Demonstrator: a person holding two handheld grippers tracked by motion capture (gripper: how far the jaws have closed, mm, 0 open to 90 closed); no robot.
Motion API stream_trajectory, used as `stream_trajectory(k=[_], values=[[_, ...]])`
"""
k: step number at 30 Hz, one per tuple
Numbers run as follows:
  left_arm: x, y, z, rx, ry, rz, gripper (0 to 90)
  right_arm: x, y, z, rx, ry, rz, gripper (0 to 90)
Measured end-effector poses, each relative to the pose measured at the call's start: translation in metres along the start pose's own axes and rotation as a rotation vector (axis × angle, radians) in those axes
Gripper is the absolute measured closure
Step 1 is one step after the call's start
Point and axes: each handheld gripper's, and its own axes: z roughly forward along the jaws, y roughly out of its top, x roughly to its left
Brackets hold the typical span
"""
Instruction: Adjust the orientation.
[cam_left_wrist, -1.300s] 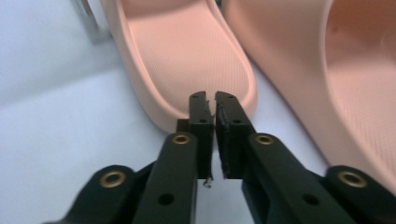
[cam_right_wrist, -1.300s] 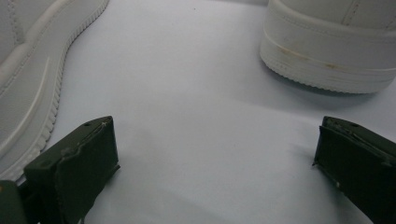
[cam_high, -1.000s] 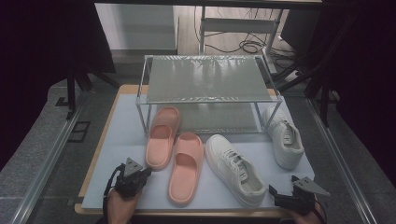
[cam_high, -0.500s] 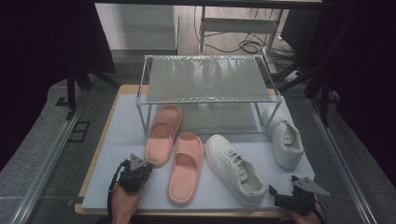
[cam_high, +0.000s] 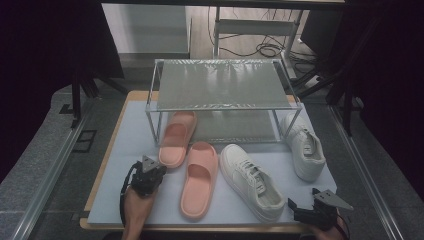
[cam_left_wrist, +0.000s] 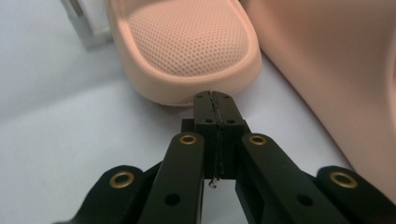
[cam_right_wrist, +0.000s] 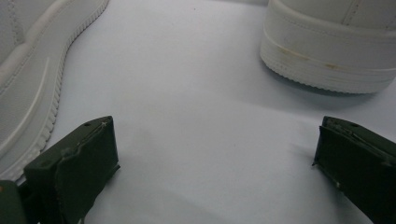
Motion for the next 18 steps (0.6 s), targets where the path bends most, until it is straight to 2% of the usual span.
stream_trajectory(k=[8, 18], values=[[0.000, 0.014, 0.012, 0.003, 0.001, 0.013, 89.4, 0.000, 0.000, 0.000, 0.000, 0.000, 0.000, 0.0], [0.004, 0.028, 0.028, 0.005, -0.004, 0.007, 89.5, 0.000, 0.000, 0.000, 0.000, 0.001, 0.000, 0.0]])
